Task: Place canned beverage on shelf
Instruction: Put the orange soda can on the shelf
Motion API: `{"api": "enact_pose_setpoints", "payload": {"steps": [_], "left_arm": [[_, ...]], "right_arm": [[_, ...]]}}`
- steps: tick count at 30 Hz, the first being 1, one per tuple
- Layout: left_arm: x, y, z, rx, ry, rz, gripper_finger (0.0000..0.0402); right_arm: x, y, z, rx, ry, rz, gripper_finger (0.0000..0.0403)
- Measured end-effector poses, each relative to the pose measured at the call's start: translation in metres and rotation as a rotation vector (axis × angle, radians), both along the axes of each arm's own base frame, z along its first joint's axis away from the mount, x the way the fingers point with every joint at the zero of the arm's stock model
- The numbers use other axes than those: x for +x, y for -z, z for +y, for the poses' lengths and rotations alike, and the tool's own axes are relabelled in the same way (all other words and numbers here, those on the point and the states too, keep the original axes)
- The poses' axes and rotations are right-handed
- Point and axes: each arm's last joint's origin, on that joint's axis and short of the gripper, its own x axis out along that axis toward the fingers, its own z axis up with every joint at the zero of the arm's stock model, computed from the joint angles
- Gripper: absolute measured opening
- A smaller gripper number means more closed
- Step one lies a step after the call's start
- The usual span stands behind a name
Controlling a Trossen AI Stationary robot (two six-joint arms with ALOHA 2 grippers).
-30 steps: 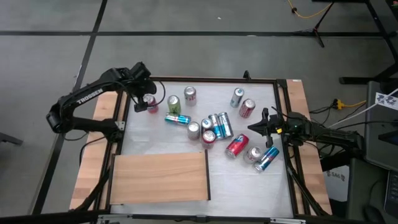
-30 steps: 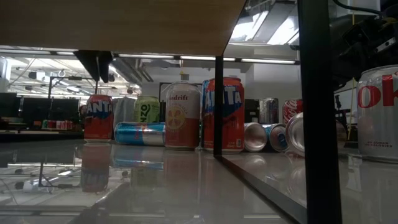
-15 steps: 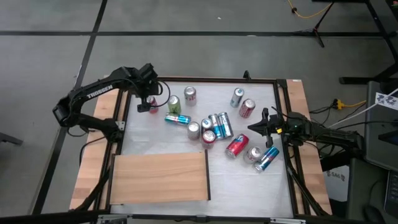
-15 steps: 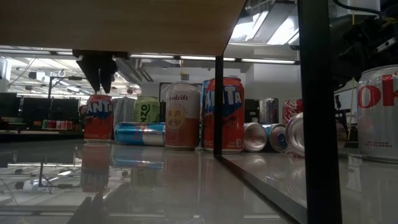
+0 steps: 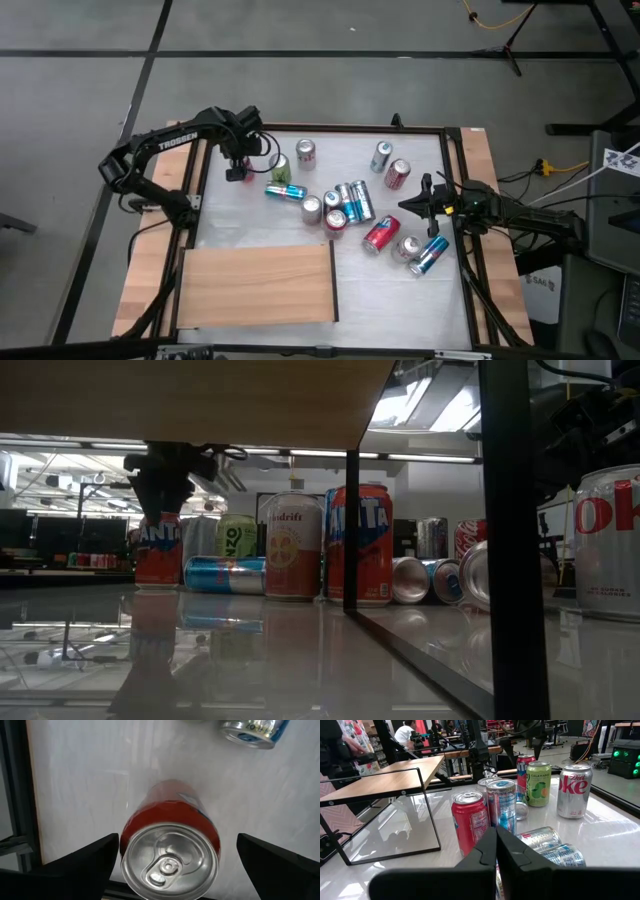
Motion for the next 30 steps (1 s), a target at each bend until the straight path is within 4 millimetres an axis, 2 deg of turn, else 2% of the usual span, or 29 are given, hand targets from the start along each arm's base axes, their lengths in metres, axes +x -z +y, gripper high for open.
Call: {"api": "enact_pose_setpoints", "payload": {"steps": [15,21,30], "left_arm": [[0.001,0.000,-0.001,0.016,-0.022,0.015,0.0395],[-0.003,0.010,-0.004,0.004,-0.024,0.047,0.0393],[0.003,0.011,-0.009,0.040,-0.043,0.050,0.0346]], "right_arm": [[0.000,0.000,0.000,0.000,0.000,0.000,0.0003],[0.000,0.000,0.000,0.000,0.000,0.000,0.0003],[0.000,0.000,0.000,0.000,0.000,0.000,0.0003]]}}
